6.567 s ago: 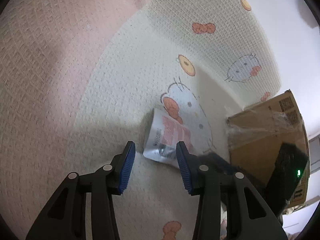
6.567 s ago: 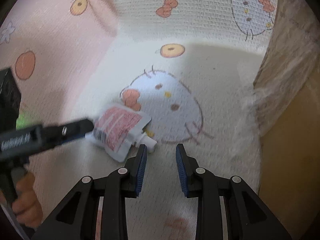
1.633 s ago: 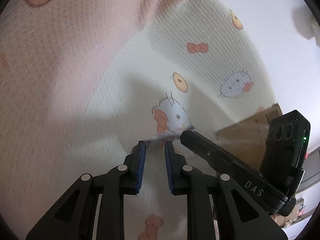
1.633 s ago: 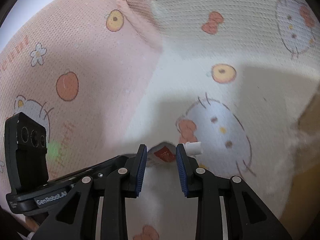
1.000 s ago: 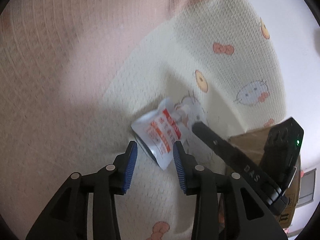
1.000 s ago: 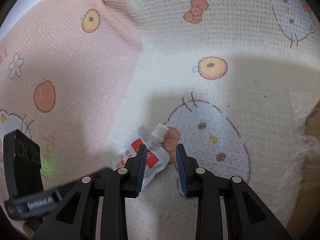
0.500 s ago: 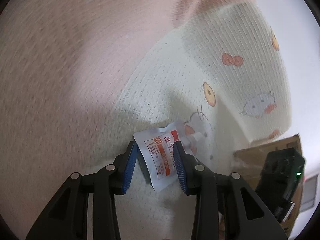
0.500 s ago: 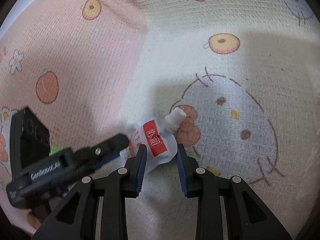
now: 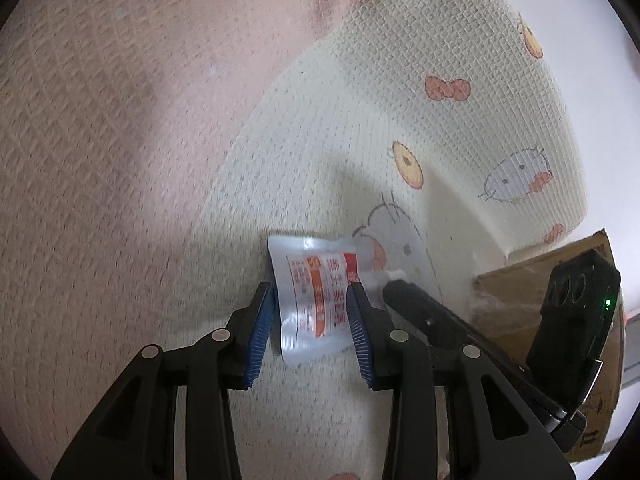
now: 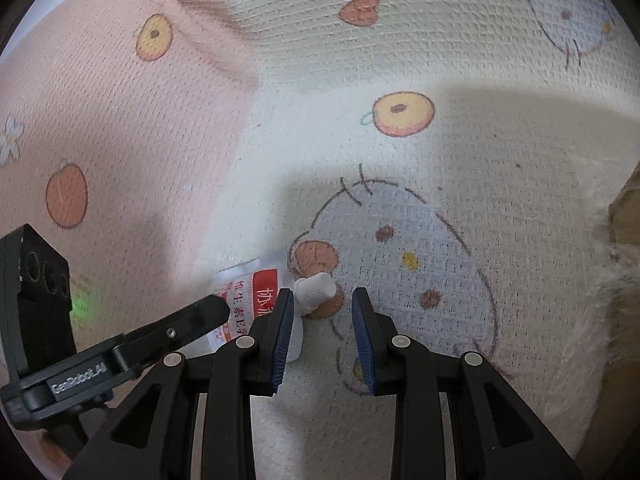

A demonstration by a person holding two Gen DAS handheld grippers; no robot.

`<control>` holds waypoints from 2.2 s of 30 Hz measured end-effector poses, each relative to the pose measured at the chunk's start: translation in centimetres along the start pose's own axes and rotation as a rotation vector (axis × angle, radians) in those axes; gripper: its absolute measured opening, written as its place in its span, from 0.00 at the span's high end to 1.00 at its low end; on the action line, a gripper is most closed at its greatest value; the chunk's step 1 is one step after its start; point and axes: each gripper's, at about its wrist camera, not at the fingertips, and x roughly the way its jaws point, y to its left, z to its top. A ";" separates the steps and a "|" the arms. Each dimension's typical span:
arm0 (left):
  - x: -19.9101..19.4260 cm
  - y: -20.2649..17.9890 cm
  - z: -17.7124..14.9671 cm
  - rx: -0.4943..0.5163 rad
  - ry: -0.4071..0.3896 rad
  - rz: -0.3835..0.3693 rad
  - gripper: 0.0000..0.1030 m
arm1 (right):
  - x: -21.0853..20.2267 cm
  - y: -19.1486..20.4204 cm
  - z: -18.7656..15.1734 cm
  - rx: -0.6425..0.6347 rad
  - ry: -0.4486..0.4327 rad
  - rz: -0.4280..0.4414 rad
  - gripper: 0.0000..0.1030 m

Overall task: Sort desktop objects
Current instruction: 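Close the left gripper on the pouch's edge while the right gripper grips its spout end, then lift the pouch with both grippers and carry it over the cardboard box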

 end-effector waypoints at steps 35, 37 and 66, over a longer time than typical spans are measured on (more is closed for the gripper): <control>0.0 -0.4 0.5 -0.046 -0.021 -0.030 0.65 | 0.4 1.8 -0.7 -0.236 -0.080 -0.064 0.73; -0.3 -0.5 0.5 -0.049 -0.031 -0.048 0.65 | -0.1 1.4 -0.5 -0.220 -0.083 -0.039 0.73; -14.5 -10.0 -2.1 0.225 -0.283 0.003 0.65 | -15.8 8.2 -1.7 -0.323 -0.233 -0.003 0.73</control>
